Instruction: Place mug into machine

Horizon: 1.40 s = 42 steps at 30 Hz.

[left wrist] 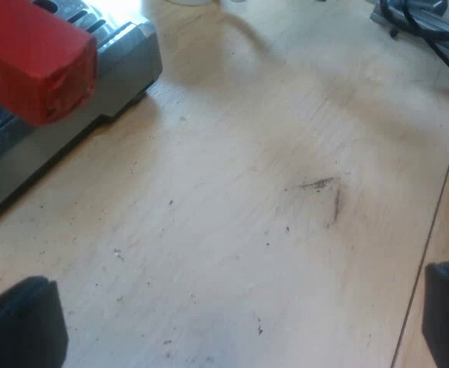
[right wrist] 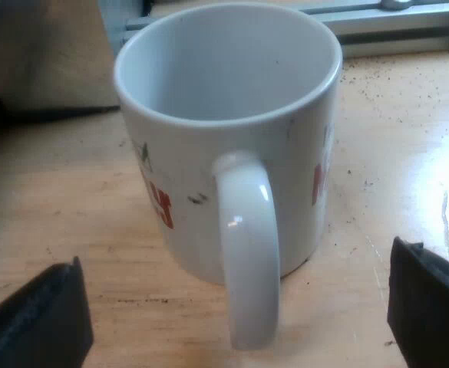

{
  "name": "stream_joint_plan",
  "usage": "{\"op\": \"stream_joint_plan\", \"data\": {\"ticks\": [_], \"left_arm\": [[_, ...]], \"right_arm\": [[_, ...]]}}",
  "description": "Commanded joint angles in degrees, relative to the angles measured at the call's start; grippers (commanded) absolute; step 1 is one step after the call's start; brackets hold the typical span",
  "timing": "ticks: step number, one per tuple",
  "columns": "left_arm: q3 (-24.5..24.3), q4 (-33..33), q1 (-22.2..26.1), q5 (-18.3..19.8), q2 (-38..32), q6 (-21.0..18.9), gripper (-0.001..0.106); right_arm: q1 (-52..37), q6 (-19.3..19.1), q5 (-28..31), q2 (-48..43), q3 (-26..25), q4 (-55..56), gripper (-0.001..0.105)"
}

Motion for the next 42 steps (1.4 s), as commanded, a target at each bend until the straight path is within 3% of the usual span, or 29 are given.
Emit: {"op": "stream_joint_plan", "data": {"ticks": [1,7,15,23,31,33,42], "left_arm": [[-0.06,-0.64,0.0,0.32,-0.15,-0.16,0.098],[-0.06,-0.64,0.0,0.32,-0.15,-0.16,0.098],[-0.06,-0.64,0.0,0.32,-0.15,-0.16,0.098],[-0.06,-0.64,0.0,0.32,-0.15,-0.16,0.098],[-0.06,-0.64,0.0,0.32,-0.15,-0.16,0.098],[-0.06,-0.64,0.0,0.66,-0.15,-0.16,0.098],[-0.06,-0.64,0.0,1.26,-0.15,-0.16,0.098]], "right_arm": [[0.06,-0.1,0.73,3.34,6.28,-4.51,0.081],[-0.34,-0.1,1.86,12.4,4.36,-10.88,0.081],[-0.33,0.58,1.86,21.86,-2.14,-11.69,0.078],[-0.33,0.58,3.24,24.29,-3.82,-14.39,0.062],[-0.33,0.58,5.21,24.37,-3.82,-15.11,0.062],[-0.33,-1.36,5.08,24.37,-5.52,-15.11,0.062],[-0.33,-0.17,4.55,30.17,-10.2,-15.0,0.062]]}}
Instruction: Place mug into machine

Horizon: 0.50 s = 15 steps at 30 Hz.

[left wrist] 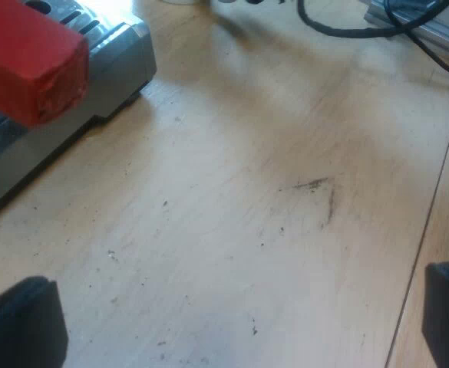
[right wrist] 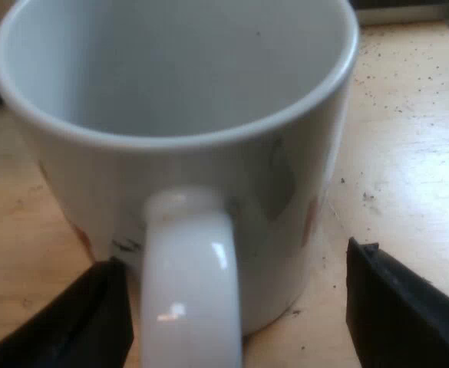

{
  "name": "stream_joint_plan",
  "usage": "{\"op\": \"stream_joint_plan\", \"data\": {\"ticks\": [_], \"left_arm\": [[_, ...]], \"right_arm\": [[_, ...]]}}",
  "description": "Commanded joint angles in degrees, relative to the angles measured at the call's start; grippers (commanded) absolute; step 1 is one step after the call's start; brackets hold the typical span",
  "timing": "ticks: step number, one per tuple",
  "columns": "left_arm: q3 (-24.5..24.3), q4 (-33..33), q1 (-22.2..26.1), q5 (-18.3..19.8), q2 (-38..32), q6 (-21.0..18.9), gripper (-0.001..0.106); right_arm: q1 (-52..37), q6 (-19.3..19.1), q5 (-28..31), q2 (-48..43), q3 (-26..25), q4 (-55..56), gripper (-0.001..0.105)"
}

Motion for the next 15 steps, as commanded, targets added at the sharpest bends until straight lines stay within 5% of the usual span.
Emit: {"op": "stream_joint_plan", "data": {"ticks": [1,6,9,11,15], "left_arm": [[-0.06,-0.64,0.0,0.66,-0.15,-0.16,0.098],[-0.06,-0.64,0.0,0.66,-0.15,-0.16,0.098],[-0.06,-0.64,0.0,0.66,-0.15,-0.16,0.098],[-0.06,-0.64,0.0,0.66,-0.15,-0.16,0.098],[-0.06,-0.64,0.0,0.66,-0.15,-0.16,0.098]], "right_arm": [[-0.22,0.16,-0.17,1.14,-0.68,-0.14,0.062],[-0.22,0.15,-0.17,1.5,-0.71,-0.14,0.057],[-0.22,0.15,-0.17,1.5,-0.71,-0.14,0.033],[-0.22,0.15,-0.17,1.5,-0.71,-0.14,0.006],[-0.01,-0.2,-0.17,0.87,-0.71,-0.14,0.0]]}}
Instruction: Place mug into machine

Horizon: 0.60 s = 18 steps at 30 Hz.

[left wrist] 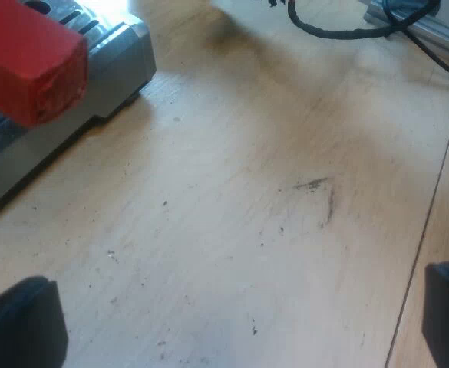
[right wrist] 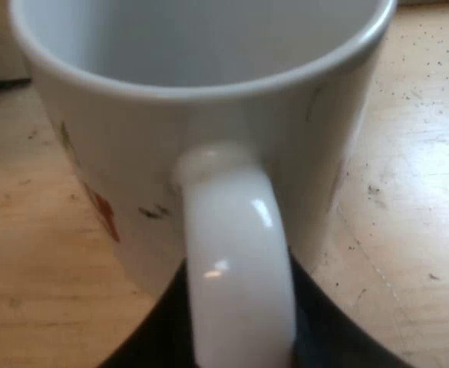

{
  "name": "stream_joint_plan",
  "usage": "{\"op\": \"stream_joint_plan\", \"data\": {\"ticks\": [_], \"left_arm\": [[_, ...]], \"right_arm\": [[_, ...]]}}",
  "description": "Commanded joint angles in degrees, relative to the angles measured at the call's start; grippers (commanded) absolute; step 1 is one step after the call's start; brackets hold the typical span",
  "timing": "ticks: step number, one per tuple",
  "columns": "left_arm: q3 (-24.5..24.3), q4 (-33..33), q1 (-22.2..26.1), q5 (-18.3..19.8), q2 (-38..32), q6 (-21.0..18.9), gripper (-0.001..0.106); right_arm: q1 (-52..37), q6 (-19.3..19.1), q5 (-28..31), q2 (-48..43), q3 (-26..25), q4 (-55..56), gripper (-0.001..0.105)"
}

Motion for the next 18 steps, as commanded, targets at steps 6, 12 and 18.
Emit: {"op": "stream_joint_plan", "data": {"ticks": [6,12,18], "left_arm": [[-0.06,-0.64,0.0,0.66,-0.15,-0.16,0.098],[-0.06,-0.64,0.0,-2.2,0.62,0.0,0.098],[-0.06,-2.7,0.0,-16.71,1.47,7.06,0.098]], "right_arm": [[-0.04,-0.4,-0.27,-8.13,2.21,2.69,0.0],[-0.04,-3.99,-0.77,-24.64,3.99,15.6,0.0],[4.09,-6.69,-3.04,-43.82,3.22,34.22,0.0]]}}
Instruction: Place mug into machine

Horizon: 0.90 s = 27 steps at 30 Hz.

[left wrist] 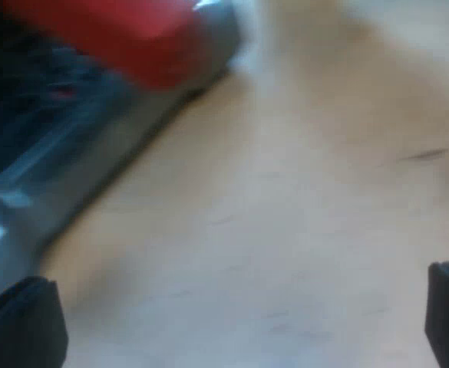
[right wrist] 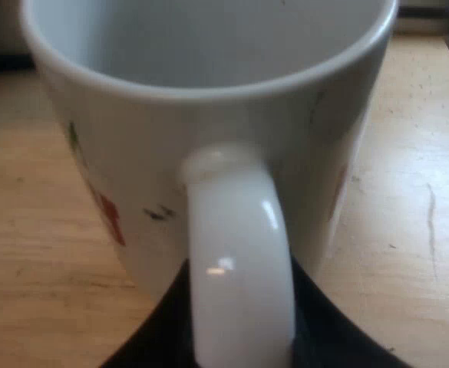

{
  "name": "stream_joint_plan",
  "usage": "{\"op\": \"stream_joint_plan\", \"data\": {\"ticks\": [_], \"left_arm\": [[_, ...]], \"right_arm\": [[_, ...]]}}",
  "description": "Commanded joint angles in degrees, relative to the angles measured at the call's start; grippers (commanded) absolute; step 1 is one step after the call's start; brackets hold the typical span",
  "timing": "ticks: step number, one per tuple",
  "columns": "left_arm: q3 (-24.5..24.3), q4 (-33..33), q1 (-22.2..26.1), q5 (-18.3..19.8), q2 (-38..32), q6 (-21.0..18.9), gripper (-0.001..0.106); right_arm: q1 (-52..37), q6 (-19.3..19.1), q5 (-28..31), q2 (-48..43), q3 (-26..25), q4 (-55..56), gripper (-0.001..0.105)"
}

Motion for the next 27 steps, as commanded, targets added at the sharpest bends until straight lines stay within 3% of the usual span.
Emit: {"op": "stream_joint_plan", "data": {"ticks": [1,8,12,19,22,23,27], "left_arm": [[-0.15,-3.46,0.0,-5.0,-0.12,2.84,0.098],[-0.15,-11.61,0.0,-5.31,0.05,4.09,0.098],[1.25,-13.99,0.0,-5.49,0.23,4.2,0.098],[8.77,-27.36,0.0,-6.41,0.23,3.4,0.098],[9.98,-29.02,0.0,-6.62,0.23,1.25,0.098],[10.64,-30.21,0.0,-8.17,0.23,-1.78,0.098],[11.95,-32.06,0.0,-11.37,0.52,-4.28,0.098]], "right_arm": [[3.04,-0.98,-0.98,-14.49,-1.66,11.41,0.0],[12.12,-1.13,0.81,-30.34,-7.71,32.72,0.0],[16.33,-0.88,0.8,-33.47,-10.7,38.41,0.0],[27.12,1.77,1.73,-33.87,-12.49,40.88,0.0],[31.65,3.11,5.6,-33.87,-12.28,41.21,0.0],[33.48,3.51,7.18,-33.87,-12.13,41.1,0.0],[37.94,6.04,9.98,-33.64,-11.2,41.11,0.0]]}}
